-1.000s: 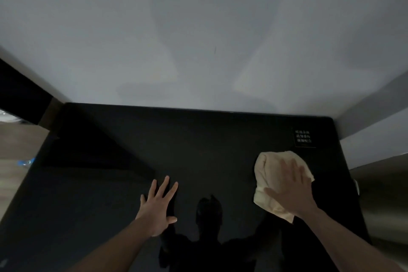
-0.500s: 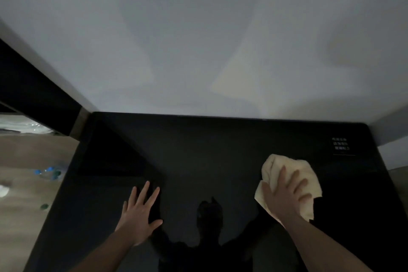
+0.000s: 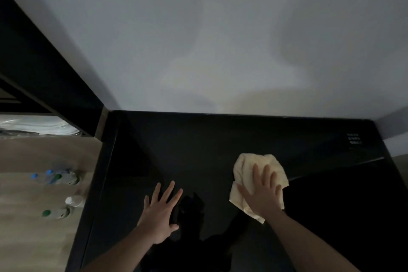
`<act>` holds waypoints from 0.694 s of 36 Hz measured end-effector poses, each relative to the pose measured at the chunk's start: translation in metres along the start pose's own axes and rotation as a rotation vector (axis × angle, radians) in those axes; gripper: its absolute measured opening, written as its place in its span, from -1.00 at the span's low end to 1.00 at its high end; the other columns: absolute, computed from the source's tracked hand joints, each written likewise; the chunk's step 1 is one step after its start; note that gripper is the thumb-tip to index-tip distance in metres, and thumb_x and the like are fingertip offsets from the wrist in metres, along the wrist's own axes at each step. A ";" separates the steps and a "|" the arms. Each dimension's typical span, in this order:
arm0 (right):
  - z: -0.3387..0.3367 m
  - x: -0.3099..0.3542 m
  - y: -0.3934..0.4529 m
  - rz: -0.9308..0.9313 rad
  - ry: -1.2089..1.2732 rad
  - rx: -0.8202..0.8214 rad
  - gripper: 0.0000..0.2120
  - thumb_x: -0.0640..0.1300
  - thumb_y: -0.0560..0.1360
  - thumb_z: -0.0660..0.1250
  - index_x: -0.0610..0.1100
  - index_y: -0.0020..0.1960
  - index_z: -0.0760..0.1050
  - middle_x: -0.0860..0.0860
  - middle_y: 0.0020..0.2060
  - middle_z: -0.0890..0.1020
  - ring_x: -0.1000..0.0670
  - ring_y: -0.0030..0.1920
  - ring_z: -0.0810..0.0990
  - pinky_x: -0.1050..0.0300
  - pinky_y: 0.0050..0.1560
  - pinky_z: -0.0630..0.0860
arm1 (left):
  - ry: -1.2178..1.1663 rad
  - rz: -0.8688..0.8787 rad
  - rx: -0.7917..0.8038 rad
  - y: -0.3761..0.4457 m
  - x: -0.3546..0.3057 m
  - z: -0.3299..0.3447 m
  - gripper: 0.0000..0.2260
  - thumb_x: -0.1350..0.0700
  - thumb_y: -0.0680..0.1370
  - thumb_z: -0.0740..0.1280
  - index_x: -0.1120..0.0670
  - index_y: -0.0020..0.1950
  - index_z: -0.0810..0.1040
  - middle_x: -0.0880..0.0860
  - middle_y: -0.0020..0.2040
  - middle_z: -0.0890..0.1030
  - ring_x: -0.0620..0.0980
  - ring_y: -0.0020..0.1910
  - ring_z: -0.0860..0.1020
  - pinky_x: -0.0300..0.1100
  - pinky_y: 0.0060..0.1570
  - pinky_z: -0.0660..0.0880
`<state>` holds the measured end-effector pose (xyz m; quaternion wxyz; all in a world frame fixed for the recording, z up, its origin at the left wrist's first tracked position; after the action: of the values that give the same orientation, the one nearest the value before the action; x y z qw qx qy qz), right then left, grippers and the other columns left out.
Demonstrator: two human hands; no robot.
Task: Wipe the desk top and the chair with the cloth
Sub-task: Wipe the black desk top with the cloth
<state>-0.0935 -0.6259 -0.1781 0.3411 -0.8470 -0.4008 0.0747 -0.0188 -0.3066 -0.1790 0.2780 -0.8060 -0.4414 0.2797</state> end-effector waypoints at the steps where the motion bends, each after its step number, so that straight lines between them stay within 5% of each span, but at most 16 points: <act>1: -0.002 -0.006 0.001 -0.003 -0.016 -0.011 -0.11 0.48 0.53 -0.07 0.08 0.58 -0.47 -0.11 0.58 -0.40 -0.22 0.58 -0.36 -0.31 0.56 -0.20 | 0.008 0.004 0.001 0.000 0.001 -0.001 -0.07 -0.16 0.55 0.40 -0.21 0.62 -0.28 -0.11 0.58 -0.45 0.19 0.58 -0.37 0.31 0.55 -0.10; 6: -0.013 -0.024 -0.001 0.006 0.019 -0.029 -0.01 0.50 0.50 0.07 0.07 0.59 -0.45 -0.05 0.59 -0.37 -0.19 0.60 -0.32 -0.26 0.55 -0.22 | 0.030 -0.004 0.015 0.000 0.002 -0.003 -0.05 -0.14 0.55 0.41 -0.20 0.62 -0.28 -0.11 0.58 -0.44 0.20 0.58 -0.37 0.31 0.55 -0.07; 15: 0.004 -0.018 0.013 0.050 0.004 -0.021 0.06 0.56 0.46 -0.07 -0.06 0.52 -0.59 -0.15 0.48 -0.56 -0.30 0.53 -0.47 -0.35 0.52 -0.30 | 0.012 -0.062 0.033 0.005 -0.009 -0.003 0.01 -0.06 0.54 0.46 -0.22 0.59 -0.34 -0.13 0.55 -0.49 0.19 0.57 -0.39 0.35 0.53 -0.03; 25: 0.017 0.009 0.010 0.109 0.068 -0.037 0.02 0.52 0.49 -0.05 -0.05 0.53 -0.56 -0.18 0.50 -0.51 -0.36 0.52 -0.43 -0.42 0.49 -0.29 | 0.055 0.005 0.029 0.010 0.003 -0.004 -0.02 -0.15 0.54 0.42 -0.23 0.60 -0.32 -0.13 0.56 -0.47 0.19 0.56 -0.38 0.34 0.53 -0.09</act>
<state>-0.0879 -0.6153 -0.1960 0.3341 -0.8758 -0.3437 0.0567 -0.0087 -0.3089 -0.1836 0.3012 -0.8104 -0.4273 0.2646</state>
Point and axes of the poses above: each hand's wrist, its own y-axis towards the middle knuckle, its own z-axis out of the palm, x = y × z, the point moved 2 cm from there along y, towards the middle knuckle
